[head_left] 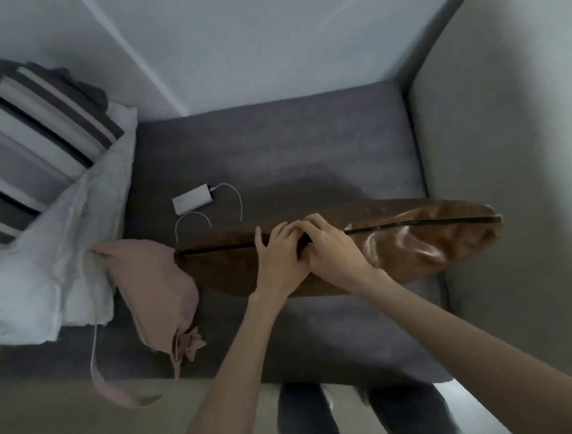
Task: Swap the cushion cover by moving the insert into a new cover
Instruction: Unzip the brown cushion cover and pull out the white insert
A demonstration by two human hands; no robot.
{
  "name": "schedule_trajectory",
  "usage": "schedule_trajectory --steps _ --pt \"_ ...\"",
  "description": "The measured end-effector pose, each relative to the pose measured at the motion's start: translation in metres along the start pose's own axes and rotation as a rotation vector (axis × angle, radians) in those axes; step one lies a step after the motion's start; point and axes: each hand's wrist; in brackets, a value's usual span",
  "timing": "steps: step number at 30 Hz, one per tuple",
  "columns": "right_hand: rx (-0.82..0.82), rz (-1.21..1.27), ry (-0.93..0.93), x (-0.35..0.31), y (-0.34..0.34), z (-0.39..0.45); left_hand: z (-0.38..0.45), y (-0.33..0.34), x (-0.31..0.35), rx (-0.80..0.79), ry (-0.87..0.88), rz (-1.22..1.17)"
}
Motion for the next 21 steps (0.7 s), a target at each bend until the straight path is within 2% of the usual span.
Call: schedule_trajectory --steps 3,5,10,12,14,17,19,21 --pt "-0.060 -0.021 0.065 -0.022 0.025 0.022 -0.014 -0.023 -0.058 0.070 -0.127 0.027" --pt "-0.084 -0.102 0.106 -0.033 0.038 0.033 -0.024 -0.038 -0.104 0.132 -0.252 -0.050" --pt "-0.064 -0.298 0.174 -0.047 0.054 0.046 -0.034 -0.068 -0.182 0.256 -0.615 -0.637" --pt "-0.045 -0.355 0.209 -0.053 0.059 0.048 -0.031 -0.071 -0.197 0.200 -0.613 -0.753" --pt "-0.018 -0.364 0.269 -0.060 0.062 0.053 -0.029 -0.071 -0.206 0.164 -0.568 -0.728" --pt "0.038 -0.315 0.366 -0.076 0.059 0.070 -0.028 -0.068 -0.216 0.197 -0.542 -0.699" --pt "0.086 -0.281 0.308 -0.096 0.061 0.087 -0.026 -0.067 -0.221 0.213 -0.516 -0.721" --pt "0.057 -0.249 0.150 -0.121 0.072 0.106 -0.023 -0.065 -0.224 0.219 -0.494 -0.745"
Point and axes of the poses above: each hand's wrist, its own z-axis towards the middle knuckle, its own y-axis out of the palm, x = y × z
